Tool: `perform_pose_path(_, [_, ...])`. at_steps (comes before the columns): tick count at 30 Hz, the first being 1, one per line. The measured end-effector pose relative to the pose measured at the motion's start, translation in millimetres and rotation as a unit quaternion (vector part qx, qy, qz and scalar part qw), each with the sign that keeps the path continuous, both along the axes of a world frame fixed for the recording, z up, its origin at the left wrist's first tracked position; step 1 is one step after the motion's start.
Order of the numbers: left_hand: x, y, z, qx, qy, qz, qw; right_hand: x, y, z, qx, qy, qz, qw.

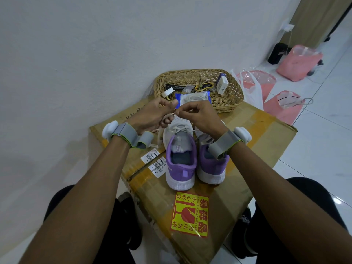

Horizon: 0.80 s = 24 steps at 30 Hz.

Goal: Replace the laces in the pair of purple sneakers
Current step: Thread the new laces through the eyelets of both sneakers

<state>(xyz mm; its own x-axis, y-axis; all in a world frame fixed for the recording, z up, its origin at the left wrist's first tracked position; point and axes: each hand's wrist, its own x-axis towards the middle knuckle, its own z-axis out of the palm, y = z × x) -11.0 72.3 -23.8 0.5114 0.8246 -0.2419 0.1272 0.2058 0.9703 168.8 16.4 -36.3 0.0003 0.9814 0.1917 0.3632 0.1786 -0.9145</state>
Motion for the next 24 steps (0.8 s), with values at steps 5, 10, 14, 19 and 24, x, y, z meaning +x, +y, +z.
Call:
perform_pose_path(5, [-11, 4, -4, 0.143, 0.109, -0.041, 0.983, 12, 6, -5, -0.018, -0.057, -0.028, 0.998])
perform_pose_path(10, [-7, 2, -11, 0.283, 0.261, -0.041, 0.922, 12, 2, -1, -0.081, -0.236, -0.019, 0.968])
perform_pose_path(14, [-2, -4, -14, 0.297, 0.276, -0.105, 0.908, 23, -1, 9, -0.224, -0.302, 0.059, 0.925])
perform_pose_path(19, [7, -8, -21, 0.316, 0.27, -0.134, 0.9, 34, 5, 8, -0.269, -0.192, 0.074, 0.941])
perform_pose_path(24, [13, -9, -28, 0.337, 0.268, -0.136, 0.892, 33, 4, 4, -0.278, -0.171, 0.067, 0.943])
